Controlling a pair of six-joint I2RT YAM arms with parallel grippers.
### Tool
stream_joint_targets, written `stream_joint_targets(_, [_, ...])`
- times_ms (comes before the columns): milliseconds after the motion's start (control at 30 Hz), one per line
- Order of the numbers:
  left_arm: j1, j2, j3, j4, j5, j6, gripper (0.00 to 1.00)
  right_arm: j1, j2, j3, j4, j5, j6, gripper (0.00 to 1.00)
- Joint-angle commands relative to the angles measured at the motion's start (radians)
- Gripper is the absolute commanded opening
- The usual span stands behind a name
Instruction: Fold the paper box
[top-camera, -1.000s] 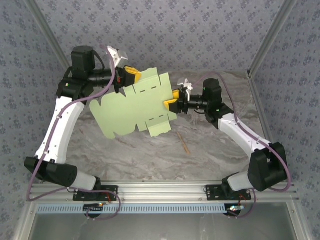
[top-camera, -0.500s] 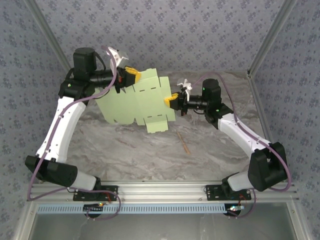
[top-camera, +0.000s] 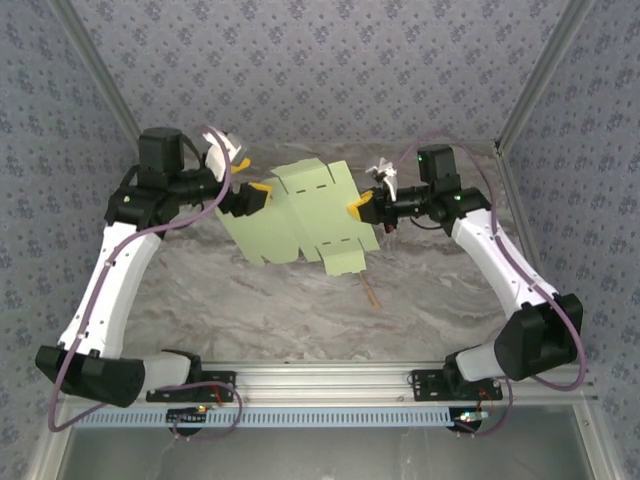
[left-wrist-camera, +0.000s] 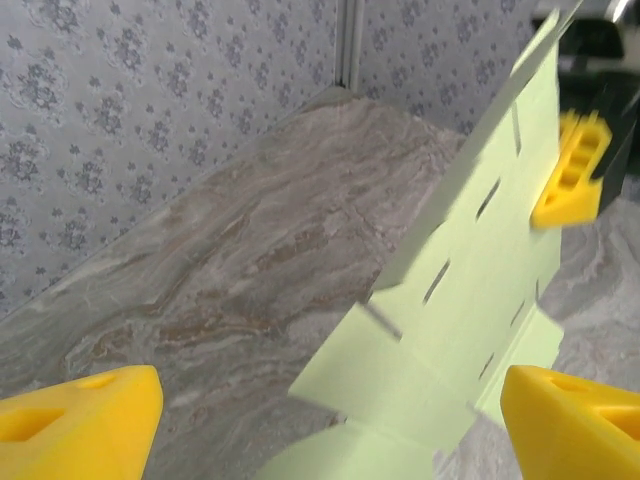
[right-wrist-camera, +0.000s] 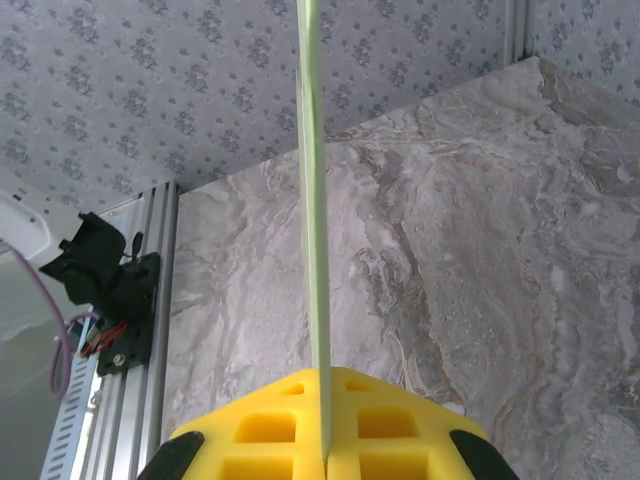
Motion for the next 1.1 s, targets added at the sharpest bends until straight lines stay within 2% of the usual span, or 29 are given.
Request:
stream_joint_targets(0, [-0.002, 0.005, -0.012, -0.089, 0.064, 0.094, 0.92, -0.001, 0.026, 0.083, -0.235, -0.085, -0.136, 0.0])
stream_joint_targets(33, [-0.009, 0.012, -0.008, -0.105, 0.082, 0.114, 0.96, 0.002, 0.031, 0.098, -0.248, -0.09, -0.141, 0.0])
stream_joint_targets(233, [-0.035, 0.078, 0.033, -0.172, 0.099, 0.201, 0.97, 0.019, 0.043, 0.137, -0.325, -0.095, -0.2, 0.0])
stream_joint_targets(367, [-0.045, 0.108, 0.049, -0.206, 0.221, 0.23, 0.91, 0.02, 0.045, 0.145, -0.323, -0.077, -0.199, 0.0])
stream_joint_targets(467, [-0.062, 0.125, 0.042, -0.186, 0.276, 0.22, 0.8, 0.027, 0.046, 0.148, -0.309, -0.058, -0.19, 0.0])
stream_joint_targets(633, [-0.066, 0.166, 0.059, -0.158, 0.353, 0.169, 0.54, 0.047, 0.049, 0.154, -0.276, 0.019, -0.168, 0.0])
stream_joint_targets(733, [-0.066, 0.185, 0.071, -0.158, 0.375, 0.147, 0.39, 0.056, 0.046, 0.154, -0.248, 0.074, -0.143, 0.0])
stream_joint_targets(800, [-0.066, 0.196, 0.074, -0.158, 0.377, 0.131, 0.26, 0.062, 0.042, 0.152, -0.222, 0.097, -0.126, 0.0])
stream_joint_targets(933, [-0.066, 0.196, 0.054, -0.155, 0.372, 0.09, 0.16, 0.091, 0.032, 0.152, -0.169, 0.199, -0.093, 0.0])
stream_joint_targets(1067, [-0.066, 0.17, 0.02, -0.108, 0.369, -0.007, 0.1, 0.136, 0.019, 0.148, -0.127, 0.356, -0.09, 0.0])
